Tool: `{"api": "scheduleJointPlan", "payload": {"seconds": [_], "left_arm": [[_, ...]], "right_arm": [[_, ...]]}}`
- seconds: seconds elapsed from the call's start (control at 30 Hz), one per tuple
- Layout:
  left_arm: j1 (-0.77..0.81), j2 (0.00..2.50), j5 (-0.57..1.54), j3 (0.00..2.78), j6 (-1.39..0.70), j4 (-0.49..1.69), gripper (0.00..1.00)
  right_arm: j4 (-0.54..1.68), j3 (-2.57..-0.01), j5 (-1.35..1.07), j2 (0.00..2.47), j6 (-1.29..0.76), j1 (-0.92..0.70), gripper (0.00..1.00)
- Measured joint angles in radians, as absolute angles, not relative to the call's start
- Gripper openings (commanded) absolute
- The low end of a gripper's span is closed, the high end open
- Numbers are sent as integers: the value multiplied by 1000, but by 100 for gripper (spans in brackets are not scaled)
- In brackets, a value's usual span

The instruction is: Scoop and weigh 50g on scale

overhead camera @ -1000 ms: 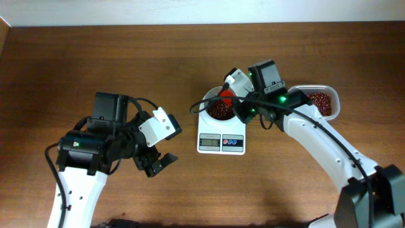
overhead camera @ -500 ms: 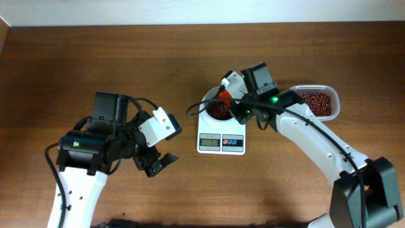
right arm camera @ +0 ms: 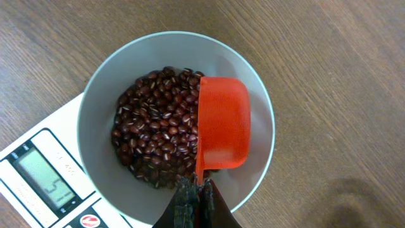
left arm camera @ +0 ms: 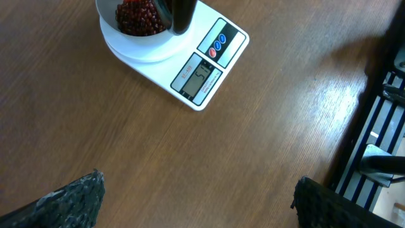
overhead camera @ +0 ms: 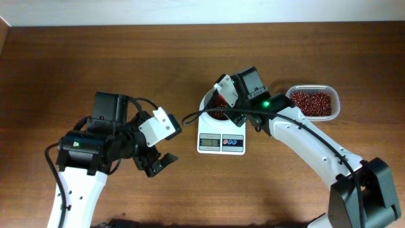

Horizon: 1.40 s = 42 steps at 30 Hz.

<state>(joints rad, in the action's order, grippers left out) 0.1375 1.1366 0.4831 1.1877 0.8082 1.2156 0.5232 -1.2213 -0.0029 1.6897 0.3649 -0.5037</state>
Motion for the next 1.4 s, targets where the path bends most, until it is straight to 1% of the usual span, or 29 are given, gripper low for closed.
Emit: {"api": "scheduleJointPlan", "payload": {"seconds": [0.17,0.33,0.97,1.2,1.4], "left_arm": [[138,1137,483,1188,809,1216,99],[138,1137,483,1188,809,1216,99],[138,1137,483,1188,809,1216,99],[138,1137,483,1188,809,1216,99],[138,1137,483,1188,808,1216,99]], "right_arm": [[530,-1221,-1,1706,367,-504,4],[533,-1221,-54,1712,364,-504,4],[533,-1221,-162,1712,237,-487,4],[548,-1221,-352,1712,207,-376,4],[564,-1221,-577,1712,204,-298,4]]}}
